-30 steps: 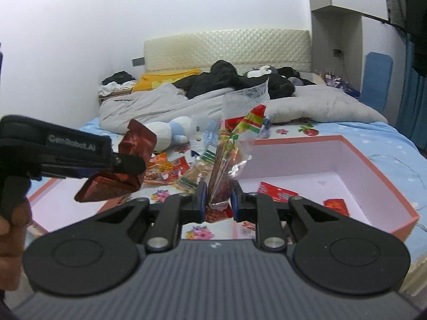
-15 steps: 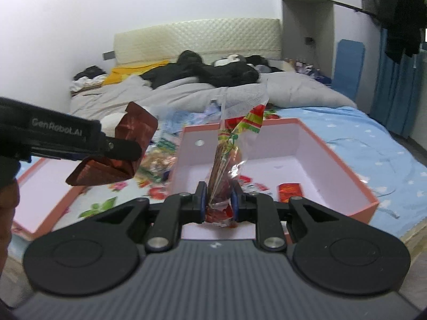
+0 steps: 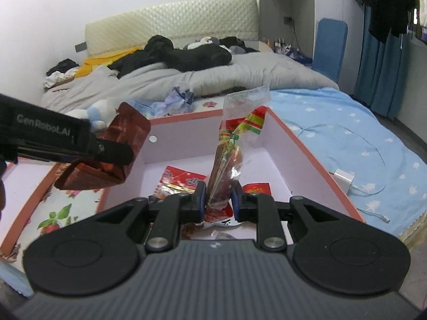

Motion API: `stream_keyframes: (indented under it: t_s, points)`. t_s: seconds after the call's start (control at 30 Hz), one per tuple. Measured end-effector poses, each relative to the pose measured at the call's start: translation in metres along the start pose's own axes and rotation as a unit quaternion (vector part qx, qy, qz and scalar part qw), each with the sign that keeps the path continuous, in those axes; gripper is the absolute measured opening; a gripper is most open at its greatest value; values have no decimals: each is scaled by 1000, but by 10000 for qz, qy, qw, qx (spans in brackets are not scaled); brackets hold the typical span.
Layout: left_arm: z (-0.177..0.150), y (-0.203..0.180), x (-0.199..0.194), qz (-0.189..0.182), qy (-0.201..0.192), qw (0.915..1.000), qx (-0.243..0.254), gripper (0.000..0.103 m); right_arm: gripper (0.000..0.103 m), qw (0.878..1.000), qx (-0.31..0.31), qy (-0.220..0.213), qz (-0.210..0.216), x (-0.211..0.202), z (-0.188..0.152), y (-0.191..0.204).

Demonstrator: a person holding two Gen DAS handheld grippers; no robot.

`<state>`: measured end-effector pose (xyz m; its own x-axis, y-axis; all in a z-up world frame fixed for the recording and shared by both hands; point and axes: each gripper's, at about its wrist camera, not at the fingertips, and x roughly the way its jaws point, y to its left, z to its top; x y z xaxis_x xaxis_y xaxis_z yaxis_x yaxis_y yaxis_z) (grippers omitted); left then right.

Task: Organize snacks
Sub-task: 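Release the red bag into the box with left gripper while right releases the spicy-strip bag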

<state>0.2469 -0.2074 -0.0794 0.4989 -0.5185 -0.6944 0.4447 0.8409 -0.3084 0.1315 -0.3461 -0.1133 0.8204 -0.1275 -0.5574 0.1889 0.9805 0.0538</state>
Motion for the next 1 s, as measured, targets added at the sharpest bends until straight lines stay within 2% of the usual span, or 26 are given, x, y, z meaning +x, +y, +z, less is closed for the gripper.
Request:
stream_keyframes:
  t_s: [0.13, 0.4, 0.67, 0.73, 0.77, 0.8, 0.83, 0.9, 1.0]
  points:
    - [4, -2, 18, 80, 293, 9994, 152, 50, 24, 9997, -88, 243, 43, 19, 8, -5]
    - [-1, 5, 39, 350, 494, 9982, -18, 50, 25, 9973, 167, 709, 88, 46, 7, -14]
    - [1, 16, 39, 277, 515, 9979, -276, 50, 28, 9960, 414, 787, -27, 51, 3, -22]
    - [3, 18, 37, 291, 505, 9980, -261, 54, 41, 9957, 431, 824, -43, 51, 2, -22]
    - [4, 18, 36, 280, 483, 9982, -224, 58, 42, 9955, 461, 833, -20, 51, 2, -23]
    - [5, 17, 33, 268, 444, 9985, -197, 68, 46, 9951, 522, 841, 5, 50, 2, -24]
    - [5, 17, 29, 270, 375, 9988, -186, 74, 55, 9949, 578, 822, 9, 48, 2, -25]
    - [5, 18, 22, 291, 214, 9991, -199, 74, 59, 9952, 638, 742, -14, 44, 2, -26]
    - [5, 21, 8, 267, 42, 9994, -198, 74, 59, 9953, 729, 641, -69, 37, -1, -26]
